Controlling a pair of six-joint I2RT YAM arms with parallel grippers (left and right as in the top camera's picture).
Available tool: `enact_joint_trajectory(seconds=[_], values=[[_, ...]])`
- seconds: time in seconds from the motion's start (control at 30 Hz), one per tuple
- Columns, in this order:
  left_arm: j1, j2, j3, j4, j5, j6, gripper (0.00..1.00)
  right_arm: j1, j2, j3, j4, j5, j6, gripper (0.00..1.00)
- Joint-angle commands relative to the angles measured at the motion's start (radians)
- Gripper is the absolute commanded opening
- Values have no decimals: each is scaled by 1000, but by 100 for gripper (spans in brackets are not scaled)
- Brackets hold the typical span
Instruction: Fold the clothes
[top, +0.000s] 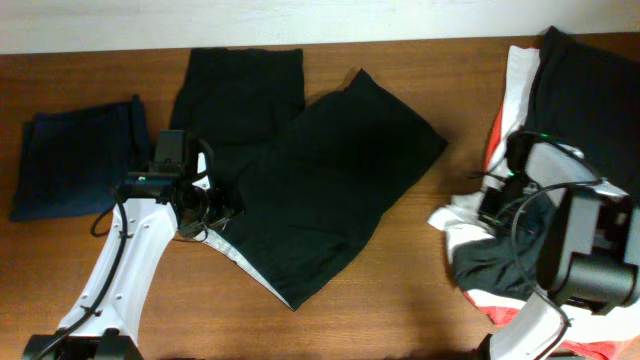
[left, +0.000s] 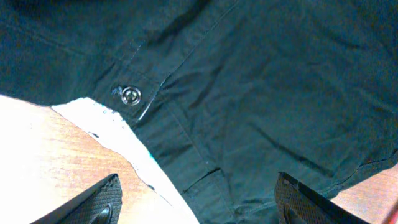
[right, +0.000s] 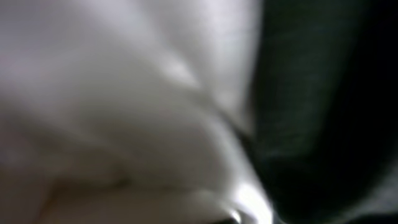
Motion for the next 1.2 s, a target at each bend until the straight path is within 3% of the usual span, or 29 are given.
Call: enact_joint_trajectory(seconds=[0.0,0.03,0.13,0.17,0.23,0.27,0.3,0.33,0.37,0.5,0.7,0.8,0.87,0.93,1.03,1.1,1.17], values=[[-3,-9,4,-19,-10,13,78,-171,33,-13,-80,281,279,4],[-3,-9,4,-28,-10,13,78,-236,19,5,-121,305,354,4],[-3,-9,4,-46,-10,13,78,-304,-64,15,-123,292,403,4],[-3,-9,4,-48,-10,13,78,-300,-107,15,-105,236,383,4],[-3,-9,4,-51,-10,13,78,-251,-185,15,-32,47,151,7],[-4,-9,4,-55,-10,13,78,-215,-214,15,-9,-32,63,14],[-4,-9,3,-63,-10,12,78,-143,-248,15,31,-159,-72,33],[-4,-9,3,-71,-10,12,79,-97,-256,15,58,-233,-140,45],[-4,-9,2,-77,-10,12,78,-11,-250,15,124,-311,-218,69],[-4,-9,2,-76,-6,4,79,158,-203,15,303,-298,-231,73],[-4,-9,2,-76,-6,4,79,242,-74,15,574,-283,-184,79],[-4,-9,2,-76,-6,4,79,246,-3,15,676,-299,-166,77],[-4,-9,2,-76,-6,4,79,254,40,15,746,-310,-165,69],[-4,-9,2,-76,-6,4,79,254,52,15,775,-310,-158,48],[-4,-9,2,-76,-6,4,79,252,55,15,787,-303,-155,4],[-4,-9,2,-84,-6,4,79,224,37,15,613,-85,-106,4],[-4,-9,1,-97,-10,5,79,177,7,15,356,145,91,4]])
